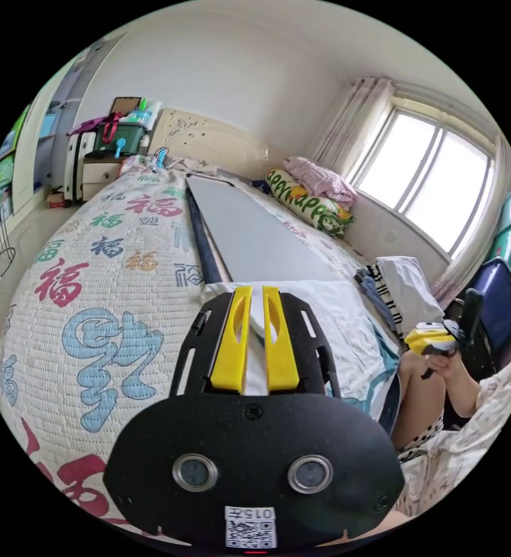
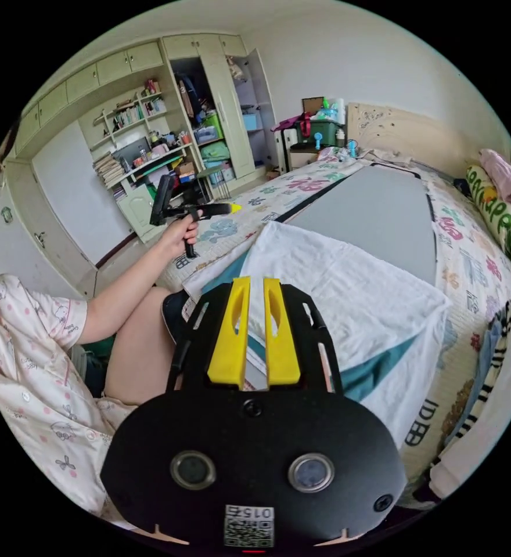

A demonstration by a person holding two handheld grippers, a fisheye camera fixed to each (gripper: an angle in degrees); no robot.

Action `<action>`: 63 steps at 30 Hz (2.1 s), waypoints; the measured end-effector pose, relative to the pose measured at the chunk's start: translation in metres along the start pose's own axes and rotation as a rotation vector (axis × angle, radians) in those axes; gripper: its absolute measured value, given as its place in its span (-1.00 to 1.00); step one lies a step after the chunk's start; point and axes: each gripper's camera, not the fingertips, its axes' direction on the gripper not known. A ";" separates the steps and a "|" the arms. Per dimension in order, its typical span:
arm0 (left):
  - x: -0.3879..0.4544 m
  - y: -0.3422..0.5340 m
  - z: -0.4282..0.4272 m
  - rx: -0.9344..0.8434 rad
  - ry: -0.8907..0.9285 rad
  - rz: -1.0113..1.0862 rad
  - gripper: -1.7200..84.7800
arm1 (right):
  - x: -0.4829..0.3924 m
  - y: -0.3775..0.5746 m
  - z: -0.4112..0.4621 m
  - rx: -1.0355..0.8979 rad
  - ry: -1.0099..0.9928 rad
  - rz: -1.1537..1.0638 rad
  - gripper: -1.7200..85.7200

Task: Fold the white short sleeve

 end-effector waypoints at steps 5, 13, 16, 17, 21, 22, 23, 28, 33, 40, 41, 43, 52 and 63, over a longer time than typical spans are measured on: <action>0.105 -0.011 -0.035 -0.102 0.066 0.142 -0.87 | 0.021 0.037 -0.158 0.245 0.054 0.121 -0.85; 0.339 -0.047 -0.207 0.194 0.199 0.462 -0.94 | -0.010 0.069 -0.287 0.498 -0.063 0.174 -0.87; 0.369 -0.019 -0.246 0.267 0.237 0.517 -0.97 | -0.047 0.067 -0.315 0.566 -0.031 0.131 -0.90; 0.367 -0.004 -0.256 0.265 0.232 0.505 -0.98 | -0.059 0.067 -0.321 0.582 -0.008 0.121 -0.93; 0.302 0.064 -0.280 0.319 0.193 0.369 -0.98 | -0.072 0.071 -0.297 0.519 -0.442 0.010 -0.97; 0.268 0.088 -0.283 0.347 0.182 0.276 -0.98 | -0.073 0.077 -0.271 0.477 -0.602 0.069 -0.98; 0.250 0.101 -0.284 0.353 0.189 0.222 -0.98 | -0.082 0.088 -0.247 0.476 -0.666 0.095 -0.98; 0.090 0.197 -0.232 0.235 0.531 -0.161 -0.98 | -0.137 0.082 -0.186 0.343 -0.474 0.033 -0.98; 0.035 0.238 -0.186 0.255 0.722 -0.232 -0.98 | -0.156 0.040 -0.151 0.291 -0.593 0.104 -0.98; -0.032 0.244 -0.151 0.398 0.954 -0.382 -0.98 | -0.185 0.007 -0.118 0.259 -0.467 0.077 -0.98; -0.034 0.243 -0.152 0.410 0.956 -0.382 -0.98 | -0.186 0.003 -0.117 0.260 -0.463 0.106 -0.98; -0.034 0.238 -0.159 0.434 0.922 -0.352 -0.98 | -0.190 0.002 -0.119 0.314 -0.400 0.140 -0.98; -0.034 0.248 -0.196 0.487 0.789 -0.316 -0.98 | -0.248 -0.026 -0.112 0.378 -0.313 0.095 -0.97; -0.051 0.285 -0.210 0.552 0.805 -0.402 -0.98 | -0.271 -0.062 -0.093 0.323 -0.441 0.175 -0.97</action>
